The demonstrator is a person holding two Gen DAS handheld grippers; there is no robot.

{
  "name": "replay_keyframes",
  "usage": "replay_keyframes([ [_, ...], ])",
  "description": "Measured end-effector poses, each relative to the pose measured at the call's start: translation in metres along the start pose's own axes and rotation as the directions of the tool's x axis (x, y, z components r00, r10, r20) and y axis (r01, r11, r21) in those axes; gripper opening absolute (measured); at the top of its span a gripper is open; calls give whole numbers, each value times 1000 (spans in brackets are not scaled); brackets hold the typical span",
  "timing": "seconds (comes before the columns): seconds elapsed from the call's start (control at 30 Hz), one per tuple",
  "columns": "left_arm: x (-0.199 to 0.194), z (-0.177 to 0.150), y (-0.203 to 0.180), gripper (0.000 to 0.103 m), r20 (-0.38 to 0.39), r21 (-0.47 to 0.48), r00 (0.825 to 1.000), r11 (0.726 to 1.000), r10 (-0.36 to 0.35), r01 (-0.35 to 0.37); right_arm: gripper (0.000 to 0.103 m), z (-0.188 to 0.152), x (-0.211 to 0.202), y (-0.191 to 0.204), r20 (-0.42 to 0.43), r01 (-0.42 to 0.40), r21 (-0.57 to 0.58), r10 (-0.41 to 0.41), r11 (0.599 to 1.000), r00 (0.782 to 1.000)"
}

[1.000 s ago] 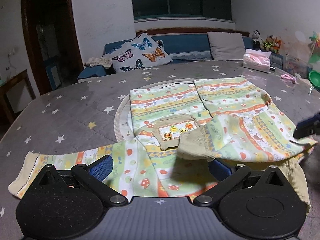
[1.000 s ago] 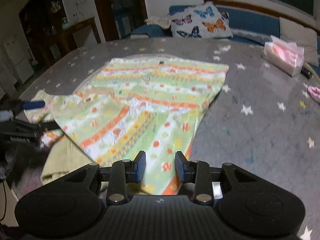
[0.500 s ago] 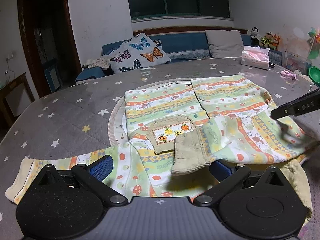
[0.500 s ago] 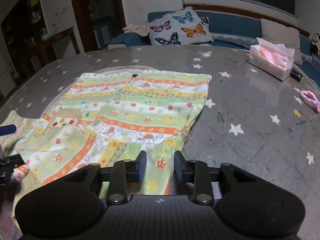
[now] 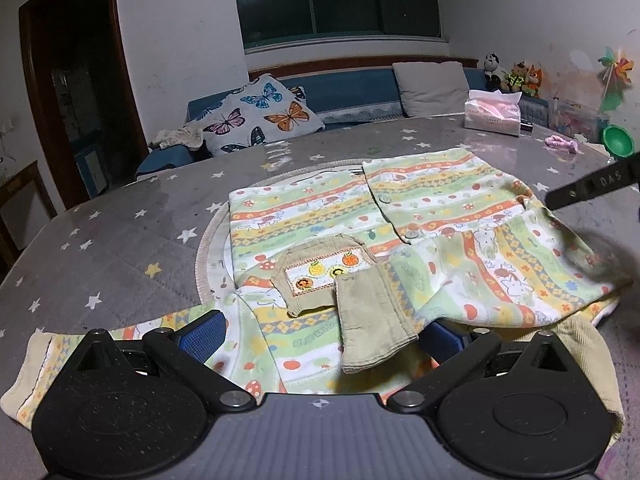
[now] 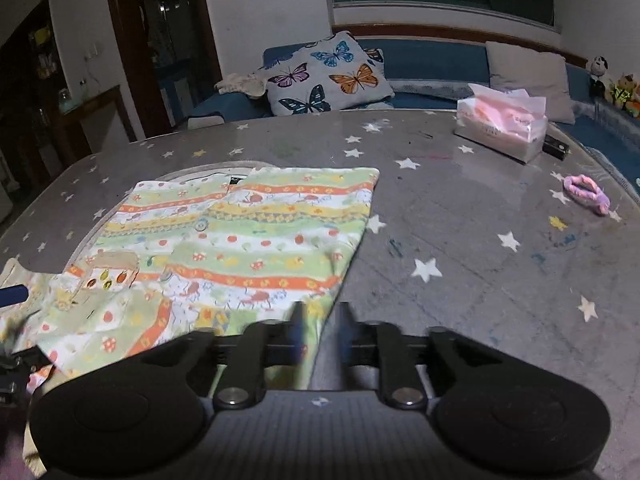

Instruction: Fold clothes

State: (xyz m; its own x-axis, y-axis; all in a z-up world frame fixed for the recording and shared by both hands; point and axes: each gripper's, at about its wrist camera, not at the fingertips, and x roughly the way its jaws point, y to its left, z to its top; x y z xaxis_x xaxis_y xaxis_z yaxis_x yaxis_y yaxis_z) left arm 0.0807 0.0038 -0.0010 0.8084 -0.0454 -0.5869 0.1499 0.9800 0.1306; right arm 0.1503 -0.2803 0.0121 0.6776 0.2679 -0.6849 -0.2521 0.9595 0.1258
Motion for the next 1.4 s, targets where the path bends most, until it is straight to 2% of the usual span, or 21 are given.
replay_keyframes([
  [0.17, 0, -1, -3, 103, 8, 29, 1000, 1000, 6, -6, 31, 3, 18, 5, -9, -9, 30, 9, 1000, 1000],
  [0.27, 0, -3, -3, 103, 10, 46, 1000, 999, 20, -20, 18, 2, 24, 4, -15, 13, 27, -12, 1000, 1000],
  [0.43, -2, -6, 4, 103, 8, 57, 999, 998, 32, -33, 19, -3, 18, 1, -5, 66, -15, -66, 998, 998],
  [0.57, -8, -11, 17, 103, 6, 54, 1000, 998, 14, -14, 21, -4, 16, -1, 0, 59, -19, -59, 998, 998],
  [0.77, -27, -6, 33, 101, 50, 28, 999, 999, -21, 20, 24, -2, -1, 2, 26, 41, -28, -41, 999, 999],
  [0.93, -18, 11, 31, 81, 49, -16, 993, 994, -104, 105, 24, -10, -24, 17, 13, -22, -129, 24, 991, 1000],
  [1.0, -9, 16, 26, 80, 36, -26, 990, 990, -138, 139, 26, -16, -31, 24, -2, -61, -168, 62, 984, 998],
  [1.1, 11, 23, 22, 80, -14, -53, 988, 987, -156, 155, 34, -26, -39, 34, -30, -118, -214, 114, 970, 993],
  [1.17, 22, 25, 20, 80, -41, -68, 985, 984, -170, 167, 36, -33, -43, 41, -48, -140, -250, 132, 958, 990],
  [1.27, 33, 23, 16, 66, -72, -77, 977, 978, -200, 194, 36, -43, -47, 47, -70, -156, -286, 141, 946, 987],
  [1.33, 37, 21, 15, 39, -81, -86, 971, 972, -224, 217, 36, -48, -48, 47, -79, -162, -290, 145, 943, 986],
  [1.4, 38, 19, 14, 30, -76, -94, 968, 968, -238, 231, 36, -52, -49, 47, -89, -164, -290, 144, 943, 986],
])
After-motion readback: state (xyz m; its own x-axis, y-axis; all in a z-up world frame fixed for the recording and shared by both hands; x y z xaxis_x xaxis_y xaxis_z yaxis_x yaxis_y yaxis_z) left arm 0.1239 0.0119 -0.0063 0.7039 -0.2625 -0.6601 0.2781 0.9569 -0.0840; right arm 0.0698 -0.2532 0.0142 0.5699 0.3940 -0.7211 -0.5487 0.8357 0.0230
